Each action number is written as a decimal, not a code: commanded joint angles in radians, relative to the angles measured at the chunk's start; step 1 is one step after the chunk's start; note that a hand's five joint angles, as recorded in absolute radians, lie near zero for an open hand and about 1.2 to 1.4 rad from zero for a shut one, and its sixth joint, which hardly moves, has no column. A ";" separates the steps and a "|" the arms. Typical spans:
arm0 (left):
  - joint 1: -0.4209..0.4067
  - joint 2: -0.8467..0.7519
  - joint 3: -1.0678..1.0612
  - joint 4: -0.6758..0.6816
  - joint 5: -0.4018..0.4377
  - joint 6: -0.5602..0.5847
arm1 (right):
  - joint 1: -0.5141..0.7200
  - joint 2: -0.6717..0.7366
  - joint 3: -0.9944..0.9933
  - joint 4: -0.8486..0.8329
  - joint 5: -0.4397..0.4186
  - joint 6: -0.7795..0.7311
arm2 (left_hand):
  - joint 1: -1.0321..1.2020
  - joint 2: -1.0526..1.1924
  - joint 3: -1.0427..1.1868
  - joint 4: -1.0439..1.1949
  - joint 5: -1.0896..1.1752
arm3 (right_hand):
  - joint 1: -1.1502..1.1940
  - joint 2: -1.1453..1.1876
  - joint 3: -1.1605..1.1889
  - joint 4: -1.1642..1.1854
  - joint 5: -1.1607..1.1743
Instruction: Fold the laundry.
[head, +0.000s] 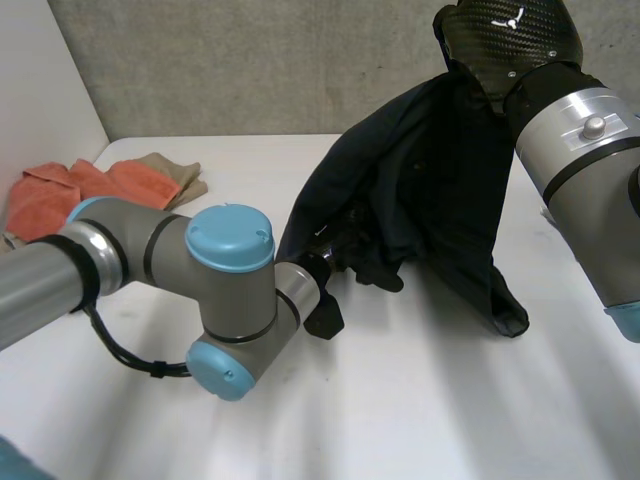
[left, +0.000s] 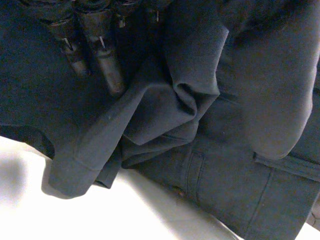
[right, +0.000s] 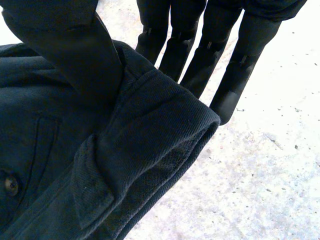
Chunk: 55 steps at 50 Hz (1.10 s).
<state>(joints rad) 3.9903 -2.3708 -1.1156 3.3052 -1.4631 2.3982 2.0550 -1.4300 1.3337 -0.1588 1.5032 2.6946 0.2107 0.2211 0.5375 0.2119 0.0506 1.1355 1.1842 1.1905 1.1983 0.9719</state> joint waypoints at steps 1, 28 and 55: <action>0.006 0.156 -0.157 -0.019 -0.031 0.078 | -0.007 0.020 -0.031 0.005 0.005 0.001 | -0.018 -0.028 -0.345 -0.019 -0.032 | 0.261 0.212 0.206 0.198 0.250; 0.282 0.656 -0.688 -0.033 -0.083 0.254 | 0.034 0.045 -0.036 -0.001 0.011 -0.002 | 0.150 0.139 -0.177 0.148 0.135 | 0.261 0.212 0.206 0.198 0.250; 0.513 0.854 -0.796 -0.122 0.038 0.305 | 0.090 0.066 -0.042 -0.010 0.043 -0.041 | -0.018 -0.028 -0.345 -0.019 -0.032 | 0.261 0.212 0.206 0.198 0.250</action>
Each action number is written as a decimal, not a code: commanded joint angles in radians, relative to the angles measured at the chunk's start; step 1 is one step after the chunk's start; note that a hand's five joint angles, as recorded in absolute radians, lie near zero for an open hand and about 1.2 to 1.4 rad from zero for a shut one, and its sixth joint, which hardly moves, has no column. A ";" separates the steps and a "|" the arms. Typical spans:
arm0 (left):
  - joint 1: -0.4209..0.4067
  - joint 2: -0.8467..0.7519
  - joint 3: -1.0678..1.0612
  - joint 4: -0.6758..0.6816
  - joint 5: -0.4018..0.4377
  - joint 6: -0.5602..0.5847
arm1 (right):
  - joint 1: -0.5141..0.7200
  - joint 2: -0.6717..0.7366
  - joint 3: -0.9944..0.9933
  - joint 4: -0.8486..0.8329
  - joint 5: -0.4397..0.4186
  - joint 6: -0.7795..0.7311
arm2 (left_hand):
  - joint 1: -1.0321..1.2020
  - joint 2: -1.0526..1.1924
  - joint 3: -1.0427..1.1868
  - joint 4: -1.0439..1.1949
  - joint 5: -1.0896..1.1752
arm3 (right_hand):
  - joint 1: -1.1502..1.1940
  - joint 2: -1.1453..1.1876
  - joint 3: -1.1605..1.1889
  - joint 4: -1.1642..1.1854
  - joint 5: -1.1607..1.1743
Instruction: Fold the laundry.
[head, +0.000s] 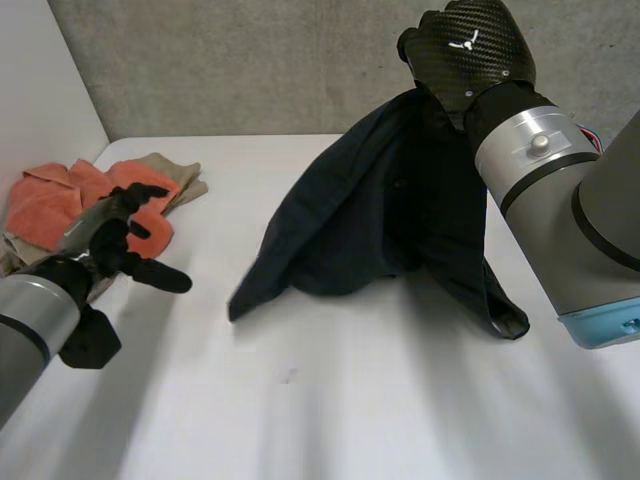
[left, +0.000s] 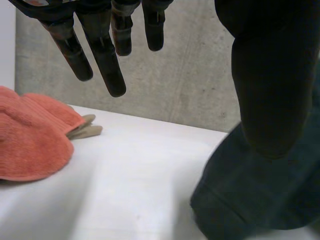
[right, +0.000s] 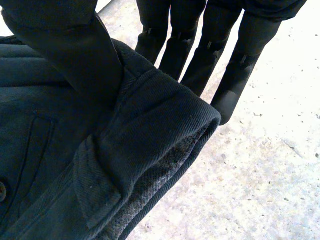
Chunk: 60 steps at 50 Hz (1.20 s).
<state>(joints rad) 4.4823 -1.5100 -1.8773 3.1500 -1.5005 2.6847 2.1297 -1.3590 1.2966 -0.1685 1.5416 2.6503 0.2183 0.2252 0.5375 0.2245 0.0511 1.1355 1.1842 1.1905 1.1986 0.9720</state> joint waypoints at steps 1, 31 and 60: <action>0.014 -0.044 -0.034 0.056 0.083 0.020 | 0.018 -0.005 -0.007 0.000 0.008 0.003 | -0.025 -0.032 -0.345 -0.032 -0.033 | 0.261 0.212 0.206 0.198 0.250; -0.400 -0.538 0.277 0.122 -0.191 0.007 | 0.035 -0.019 0.023 0.001 0.041 -0.015 | -0.005 -0.012 -0.324 -0.011 -0.012 | 0.261 0.212 0.206 0.198 0.250; -0.244 -0.078 0.216 0.093 0.017 0.193 | -0.050 -0.121 0.029 0.129 0.012 -0.030 | 0.978 0.971 0.658 0.972 0.970 | 0.261 0.212 0.206 0.198 0.250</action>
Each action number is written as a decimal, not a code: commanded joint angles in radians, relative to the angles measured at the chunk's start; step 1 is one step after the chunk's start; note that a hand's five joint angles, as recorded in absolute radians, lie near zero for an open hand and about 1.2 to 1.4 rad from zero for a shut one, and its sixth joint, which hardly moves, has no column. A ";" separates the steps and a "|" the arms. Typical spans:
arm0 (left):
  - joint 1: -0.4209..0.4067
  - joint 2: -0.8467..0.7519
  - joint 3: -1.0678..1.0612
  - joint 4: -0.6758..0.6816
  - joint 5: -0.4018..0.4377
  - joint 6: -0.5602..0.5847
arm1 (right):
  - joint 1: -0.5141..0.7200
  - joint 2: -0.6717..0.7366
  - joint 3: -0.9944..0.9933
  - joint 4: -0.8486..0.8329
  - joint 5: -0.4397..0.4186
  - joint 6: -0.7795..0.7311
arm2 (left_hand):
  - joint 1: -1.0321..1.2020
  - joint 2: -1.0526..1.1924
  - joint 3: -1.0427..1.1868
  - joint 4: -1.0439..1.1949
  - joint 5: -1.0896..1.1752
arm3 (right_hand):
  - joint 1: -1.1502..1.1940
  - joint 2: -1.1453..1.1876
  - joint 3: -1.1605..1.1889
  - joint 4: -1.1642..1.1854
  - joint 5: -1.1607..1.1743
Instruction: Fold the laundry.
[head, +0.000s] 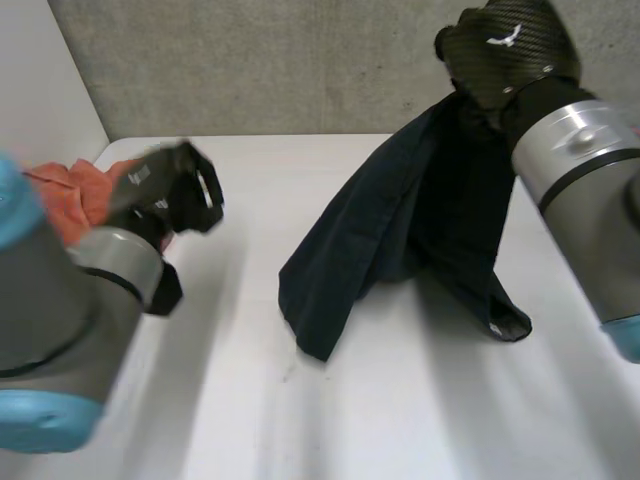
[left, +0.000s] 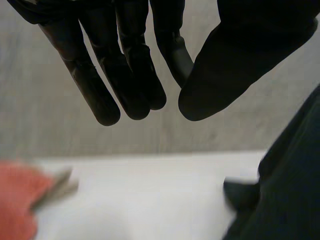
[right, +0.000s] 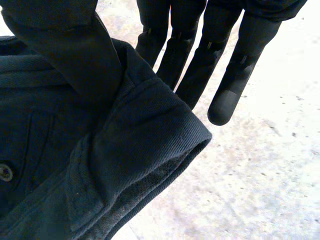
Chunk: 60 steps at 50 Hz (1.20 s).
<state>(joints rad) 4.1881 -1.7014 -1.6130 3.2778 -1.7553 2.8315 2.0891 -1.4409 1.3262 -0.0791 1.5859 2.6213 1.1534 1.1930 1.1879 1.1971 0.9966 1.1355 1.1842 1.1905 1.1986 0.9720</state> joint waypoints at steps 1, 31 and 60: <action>0.049 0.114 -0.059 -0.044 0.292 0.039 | -0.004 -0.035 0.001 0.038 -0.032 -0.001 | -0.204 -0.243 -0.238 -0.247 -0.221 | 0.261 0.212 0.206 0.198 0.250; -0.296 -0.362 0.011 -0.026 0.010 -0.096 | 0.089 0.063 0.042 -0.034 0.062 -0.009 | -0.611 -0.651 -0.646 -0.655 -0.629 | 0.261 0.212 0.206 0.198 0.250; -0.310 -0.682 0.438 -0.056 -0.087 0.019 | 0.075 0.016 0.125 -0.045 0.049 0.013 | -0.641 -0.680 -0.675 -0.684 -0.658 | 0.261 0.212 0.206 0.198 0.250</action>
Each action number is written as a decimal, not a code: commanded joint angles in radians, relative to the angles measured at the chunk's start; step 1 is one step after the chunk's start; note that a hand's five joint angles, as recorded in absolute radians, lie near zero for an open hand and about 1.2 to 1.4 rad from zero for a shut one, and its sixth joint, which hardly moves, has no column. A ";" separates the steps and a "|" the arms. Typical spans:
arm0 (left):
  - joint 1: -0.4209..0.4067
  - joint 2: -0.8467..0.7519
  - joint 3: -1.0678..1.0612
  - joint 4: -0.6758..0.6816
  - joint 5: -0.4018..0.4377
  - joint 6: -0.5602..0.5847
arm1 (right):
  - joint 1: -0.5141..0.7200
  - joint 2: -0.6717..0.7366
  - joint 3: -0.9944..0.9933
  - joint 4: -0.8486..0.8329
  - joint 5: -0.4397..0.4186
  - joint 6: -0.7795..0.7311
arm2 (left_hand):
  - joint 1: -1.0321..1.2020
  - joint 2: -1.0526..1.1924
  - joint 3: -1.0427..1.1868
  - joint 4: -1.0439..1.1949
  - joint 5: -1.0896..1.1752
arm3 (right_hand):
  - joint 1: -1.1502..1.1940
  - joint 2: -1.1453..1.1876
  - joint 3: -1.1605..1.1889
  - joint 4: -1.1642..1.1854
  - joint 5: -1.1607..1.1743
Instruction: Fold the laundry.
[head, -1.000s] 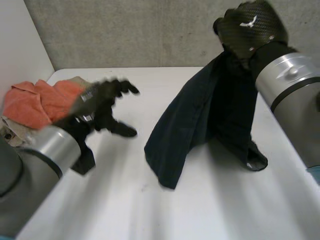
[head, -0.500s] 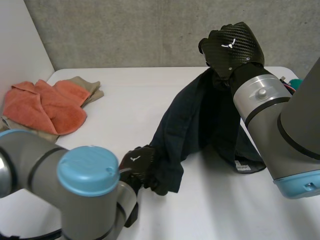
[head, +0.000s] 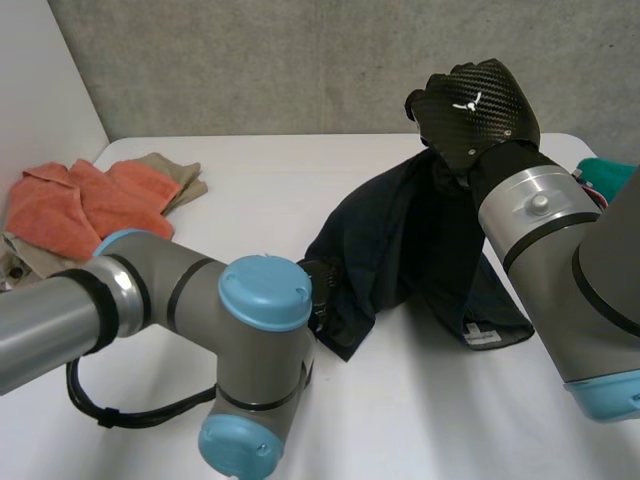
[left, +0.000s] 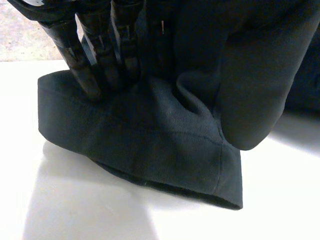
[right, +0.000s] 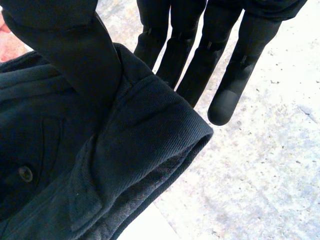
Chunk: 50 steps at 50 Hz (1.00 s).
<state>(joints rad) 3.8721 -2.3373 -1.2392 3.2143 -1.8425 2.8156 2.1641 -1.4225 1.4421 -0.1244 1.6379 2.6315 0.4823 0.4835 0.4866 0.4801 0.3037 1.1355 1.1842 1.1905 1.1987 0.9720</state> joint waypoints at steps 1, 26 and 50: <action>0.009 -0.059 0.084 0.006 0.003 0.041 | 0.002 -0.003 0.015 0.000 -0.003 0.002 | 0.031 0.029 0.026 0.033 0.035 | 0.261 0.212 0.206 0.198 0.250; 0.056 0.042 0.126 -0.057 -0.004 0.139 | -0.055 -0.047 0.018 0.000 -0.035 0.028 | 0.914 0.913 0.910 0.916 0.918 | 0.261 0.212 0.206 0.198 0.250; 0.529 1.009 -0.187 -0.281 0.471 0.298 | -0.282 -0.217 -0.189 0.544 -0.349 0.024 | 0.914 0.913 0.910 0.916 0.918 | 0.261 0.212 0.206 0.198 0.250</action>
<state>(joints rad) 4.3189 -1.4322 -1.4533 3.0331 -1.4474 3.1161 1.9358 -1.6485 1.2996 0.2709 1.3761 2.6602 1.1587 1.1958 1.1890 1.1985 0.9819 1.1355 1.1842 1.1905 1.1988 0.9720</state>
